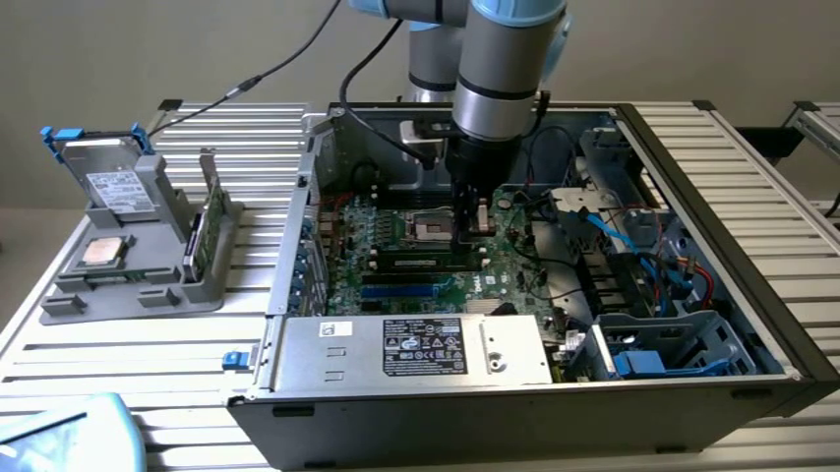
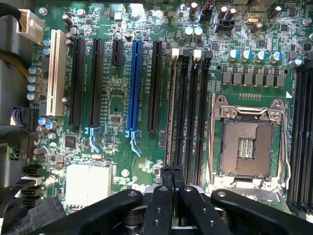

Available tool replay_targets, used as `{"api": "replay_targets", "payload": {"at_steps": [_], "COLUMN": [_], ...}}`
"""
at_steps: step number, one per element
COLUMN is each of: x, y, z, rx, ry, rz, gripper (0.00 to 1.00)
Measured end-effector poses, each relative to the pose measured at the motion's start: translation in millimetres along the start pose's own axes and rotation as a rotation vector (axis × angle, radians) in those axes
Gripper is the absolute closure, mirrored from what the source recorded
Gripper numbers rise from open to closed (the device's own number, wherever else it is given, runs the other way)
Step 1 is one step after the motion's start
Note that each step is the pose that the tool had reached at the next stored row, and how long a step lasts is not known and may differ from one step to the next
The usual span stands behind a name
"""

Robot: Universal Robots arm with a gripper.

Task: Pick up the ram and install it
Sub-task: 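Press down the ram until it locks into place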

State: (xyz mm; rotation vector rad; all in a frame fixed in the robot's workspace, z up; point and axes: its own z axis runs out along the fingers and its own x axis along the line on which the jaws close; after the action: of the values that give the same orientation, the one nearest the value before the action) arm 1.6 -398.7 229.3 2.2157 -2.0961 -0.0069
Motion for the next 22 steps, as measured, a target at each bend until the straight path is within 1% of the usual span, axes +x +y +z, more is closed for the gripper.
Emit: {"api": "replay_targets", "payload": {"at_steps": [3,8,11,12,14,16,17,20,22], "x": [-1.1,-3.4,-3.9,-3.9,-4.1,-3.6,-3.4,-3.5,-3.6], "y": [-0.2,-0.5,-0.6,-0.5,-0.4,0.0,0.2,1.6,5.5], "z": [1.9,5.3,5.6,5.0,2.0,-3.6,-5.6,-6.1,-6.0], "rx": [-0.0003,-0.0003,-0.0002,-0.0001,0.001,0.0001,0.0001,0.0001,0.0011], "ry": [0.0008,0.0006,0.0004,-0.0001,-0.0028,-0.0004,-0.0004,-0.0004,0.0], "rz": [0.0,0.001,0.001,0.001,0.001,0.001,0.001,0.001,0.001], "gripper": [0.9,0.9,0.9,0.9,0.9,0.9,0.9,0.9,0.9]}}
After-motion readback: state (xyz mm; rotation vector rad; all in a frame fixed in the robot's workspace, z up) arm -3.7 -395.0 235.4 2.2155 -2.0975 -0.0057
